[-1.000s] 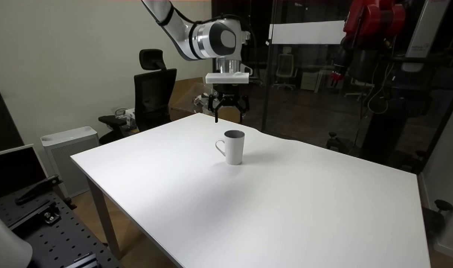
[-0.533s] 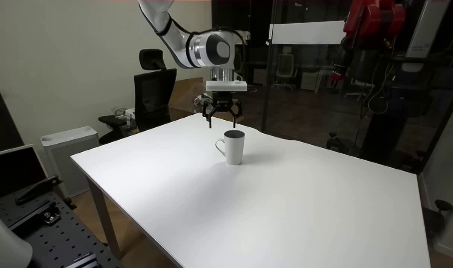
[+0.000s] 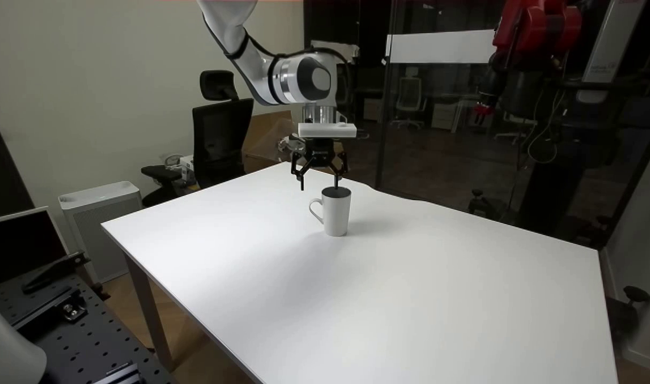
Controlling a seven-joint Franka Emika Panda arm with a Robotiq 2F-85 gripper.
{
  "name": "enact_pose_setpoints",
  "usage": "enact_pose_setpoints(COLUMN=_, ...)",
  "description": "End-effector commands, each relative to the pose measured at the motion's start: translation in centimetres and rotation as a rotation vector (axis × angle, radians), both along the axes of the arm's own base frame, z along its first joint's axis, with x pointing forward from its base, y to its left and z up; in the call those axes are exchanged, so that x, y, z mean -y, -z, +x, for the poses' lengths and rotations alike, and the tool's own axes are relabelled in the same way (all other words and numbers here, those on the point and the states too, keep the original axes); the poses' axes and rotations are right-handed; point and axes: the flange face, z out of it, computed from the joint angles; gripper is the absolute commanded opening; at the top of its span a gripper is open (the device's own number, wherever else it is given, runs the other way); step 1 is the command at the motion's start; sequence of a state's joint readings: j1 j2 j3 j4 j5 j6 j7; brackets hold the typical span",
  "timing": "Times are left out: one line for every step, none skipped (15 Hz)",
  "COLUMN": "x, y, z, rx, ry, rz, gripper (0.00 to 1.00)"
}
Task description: Move the white mug to the left
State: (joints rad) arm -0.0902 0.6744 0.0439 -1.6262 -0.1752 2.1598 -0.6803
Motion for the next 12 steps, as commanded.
enact_pose_setpoints(x=0.3, y=0.8, z=0.6, rx=-0.009, ry=-0.041, rz=-0.015, gripper=1.00)
enact_pose_setpoints(x=0.4, y=1.1, z=0.6, rx=-0.015, ry=-0.044, rz=-0.016, gripper=1.00)
enact_pose_setpoints(x=0.5, y=1.4, z=0.7, rx=-0.020, ry=-0.049, rz=-0.014, gripper=1.00)
enact_pose_setpoints(x=0.6, y=1.6, z=0.7, rx=-0.026, ry=-0.051, rz=-0.013, gripper=1.00)
enact_pose_setpoints(x=0.8, y=1.9, z=0.8, rx=-0.027, ry=-0.051, rz=-0.016, gripper=0.75)
enact_pose_setpoints(x=0.9, y=2.1, z=0.9, rx=-0.030, ry=-0.052, rz=-0.017, gripper=0.74)
enact_pose_setpoints(x=1.0, y=2.3, z=1.0, rx=-0.032, ry=-0.053, rz=-0.022, gripper=0.67)
enact_pose_setpoints(x=1.1, y=2.4, z=1.0, rx=-0.035, ry=-0.056, rz=-0.023, gripper=0.60)
enact_pose_setpoints(x=1.2, y=2.6, z=1.1, rx=-0.036, ry=-0.059, rz=-0.025, gripper=0.53)
enact_pose_setpoints(x=1.3, y=2.7, z=1.2, rx=-0.038, ry=-0.060, rz=-0.029, gripper=0.45)
enact_pose_setpoints(x=1.4, y=2.7, z=1.3, rx=-0.036, ry=-0.061, rz=-0.031, gripper=0.39)
enact_pose_setpoints(x=1.4, y=2.8, z=1.3, rx=-0.035, ry=-0.062, rz=-0.031, gripper=0.31)
